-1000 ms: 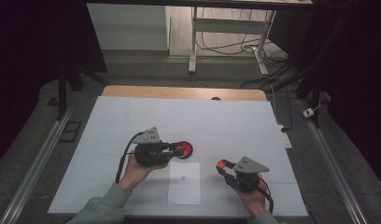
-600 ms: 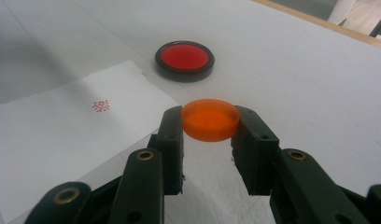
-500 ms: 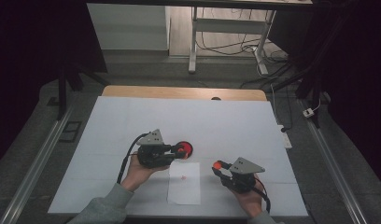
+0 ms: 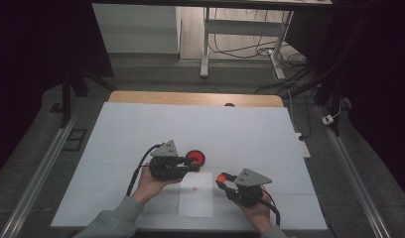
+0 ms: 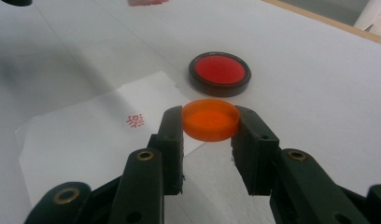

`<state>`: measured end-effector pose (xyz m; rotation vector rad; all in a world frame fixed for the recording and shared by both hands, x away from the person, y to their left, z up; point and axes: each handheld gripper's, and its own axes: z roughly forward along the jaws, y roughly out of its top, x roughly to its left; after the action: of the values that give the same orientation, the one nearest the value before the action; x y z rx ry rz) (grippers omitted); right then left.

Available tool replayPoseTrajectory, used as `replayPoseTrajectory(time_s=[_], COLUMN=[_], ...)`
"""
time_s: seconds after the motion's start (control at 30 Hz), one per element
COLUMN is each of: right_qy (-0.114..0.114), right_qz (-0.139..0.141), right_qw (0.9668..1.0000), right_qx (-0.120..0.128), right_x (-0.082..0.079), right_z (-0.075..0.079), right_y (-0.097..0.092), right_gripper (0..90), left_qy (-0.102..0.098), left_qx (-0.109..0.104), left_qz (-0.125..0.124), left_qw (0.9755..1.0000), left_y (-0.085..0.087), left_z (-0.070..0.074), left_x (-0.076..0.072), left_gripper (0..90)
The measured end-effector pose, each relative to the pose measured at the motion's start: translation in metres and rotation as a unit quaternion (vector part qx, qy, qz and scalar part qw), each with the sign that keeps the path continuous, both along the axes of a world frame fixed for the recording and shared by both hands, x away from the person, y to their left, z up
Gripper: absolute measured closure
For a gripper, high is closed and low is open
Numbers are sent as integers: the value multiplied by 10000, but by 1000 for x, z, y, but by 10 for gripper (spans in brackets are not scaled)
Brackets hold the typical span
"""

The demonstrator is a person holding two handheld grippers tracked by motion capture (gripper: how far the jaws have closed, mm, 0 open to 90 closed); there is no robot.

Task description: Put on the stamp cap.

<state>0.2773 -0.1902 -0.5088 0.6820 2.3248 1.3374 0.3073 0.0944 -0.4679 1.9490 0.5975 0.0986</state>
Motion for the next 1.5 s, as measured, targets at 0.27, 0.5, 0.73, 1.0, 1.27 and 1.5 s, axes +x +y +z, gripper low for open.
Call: replayPoseTrajectory(time_s=[0.27,0.5,0.73,1.0,1.27,1.5], right_qy=[36,99,122,124,120,114], right_qz=[131,239,277,325,388,370], right_qw=[9999,9997,9995,9994,9992,9992], right_qx=[-72,7,-26,-29,-33,-53], right_x=[-1,-3,-2,-3,-3,-3], right_z=[-3,-4,-6,-6,-8,-8], right_y=[10,19,23,29,32,33], right_gripper=[642,642,642,642,642,642], left_qy=[8,-13,0,44,61,67], left_qx=[27,19,12,-5,34,80], left_qz=[-65,-184,-221,-260,-304,-356], left_qw=[10000,9998,9998,9997,9995,9993], left_y=[-4,-10,-13,-16,-20,-23], left_z=[-1,-2,-3,-6,-9,-11], left_x=[-1,-4,-5,-5,-6,-7], left_gripper=[725,725,725,724,724,725])
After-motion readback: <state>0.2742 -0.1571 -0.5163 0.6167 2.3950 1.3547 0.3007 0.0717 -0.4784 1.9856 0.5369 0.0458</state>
